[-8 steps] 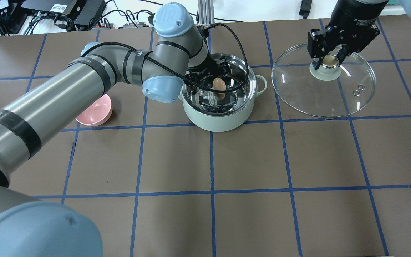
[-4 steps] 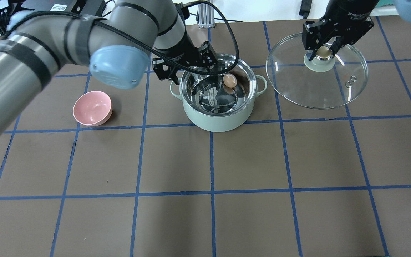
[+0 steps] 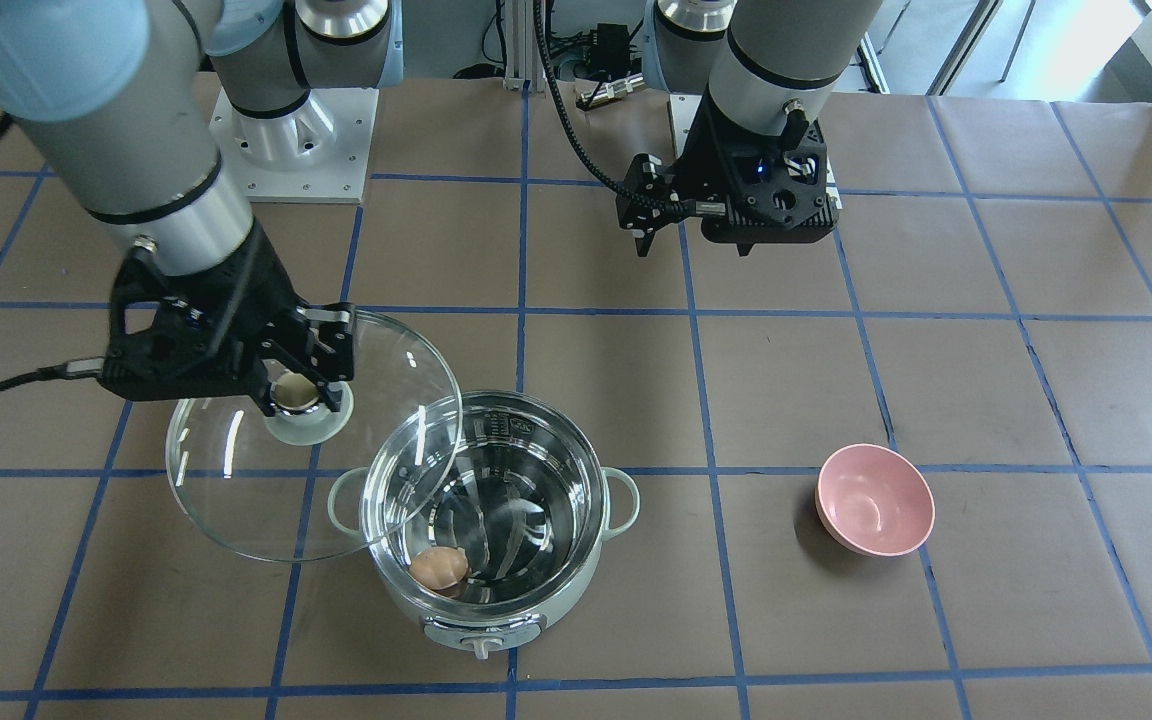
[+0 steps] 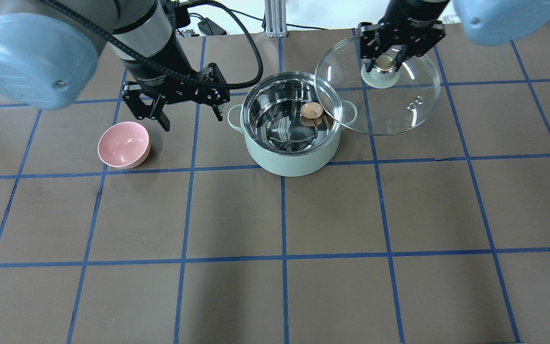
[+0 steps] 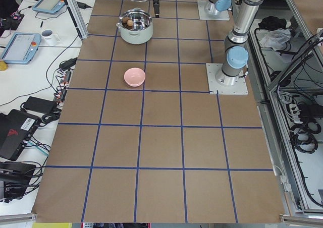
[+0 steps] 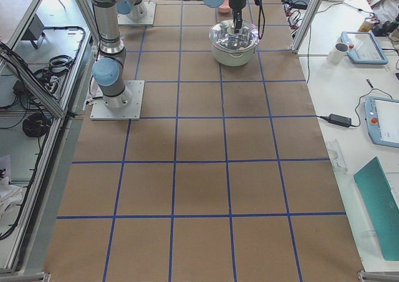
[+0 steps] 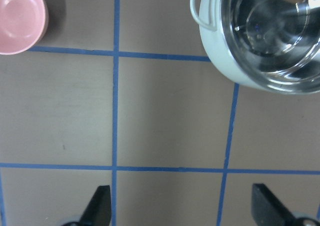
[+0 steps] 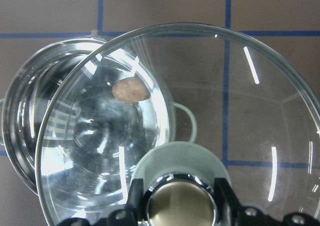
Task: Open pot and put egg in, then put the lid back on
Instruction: 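Release the egg into the pot with the left gripper while the right lifts the lid, then carry the glass lid over the pot and lower it on with the right gripper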
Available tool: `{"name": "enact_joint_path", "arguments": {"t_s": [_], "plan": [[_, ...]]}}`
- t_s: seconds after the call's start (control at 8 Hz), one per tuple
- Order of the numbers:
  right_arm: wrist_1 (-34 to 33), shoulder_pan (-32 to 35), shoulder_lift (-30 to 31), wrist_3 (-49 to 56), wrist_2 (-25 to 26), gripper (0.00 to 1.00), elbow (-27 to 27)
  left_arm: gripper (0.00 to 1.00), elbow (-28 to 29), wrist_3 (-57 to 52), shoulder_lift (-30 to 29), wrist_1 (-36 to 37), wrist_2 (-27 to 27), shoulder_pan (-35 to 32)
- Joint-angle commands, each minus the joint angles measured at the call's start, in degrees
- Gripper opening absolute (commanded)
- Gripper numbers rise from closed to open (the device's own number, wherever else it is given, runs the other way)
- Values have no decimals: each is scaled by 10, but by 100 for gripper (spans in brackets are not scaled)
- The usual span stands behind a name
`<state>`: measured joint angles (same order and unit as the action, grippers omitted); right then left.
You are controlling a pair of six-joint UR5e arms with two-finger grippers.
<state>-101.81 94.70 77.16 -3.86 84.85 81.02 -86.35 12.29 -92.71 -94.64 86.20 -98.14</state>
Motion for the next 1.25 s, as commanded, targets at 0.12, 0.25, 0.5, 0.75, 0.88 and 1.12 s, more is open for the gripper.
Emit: {"name": "enact_joint_path", "arguments": {"t_s": [0.12, 0.25, 0.5, 0.75, 0.88, 1.12], "plan": [[-59, 75, -74, -121, -6, 0, -25, 100, 0, -97, 22, -31, 19, 34], [-81, 86, -88, -150, -6, 0, -26, 100, 0, -99, 24, -30, 17, 44], [-83, 102, -109, -157, -4, 0, -26, 100, 1, -106, 25, -24, 20, 54], [-83, 109, -114, -161, -6, 0, -25, 100, 1, -108, 26, -19, 23, 54], [-83, 109, -114, -162, -6, 0, -25, 100, 1, -108, 30, -17, 24, 55], [-83, 109, -126, -161, -6, 0, -25, 100, 1, -107, 30, -17, 23, 55]]}}
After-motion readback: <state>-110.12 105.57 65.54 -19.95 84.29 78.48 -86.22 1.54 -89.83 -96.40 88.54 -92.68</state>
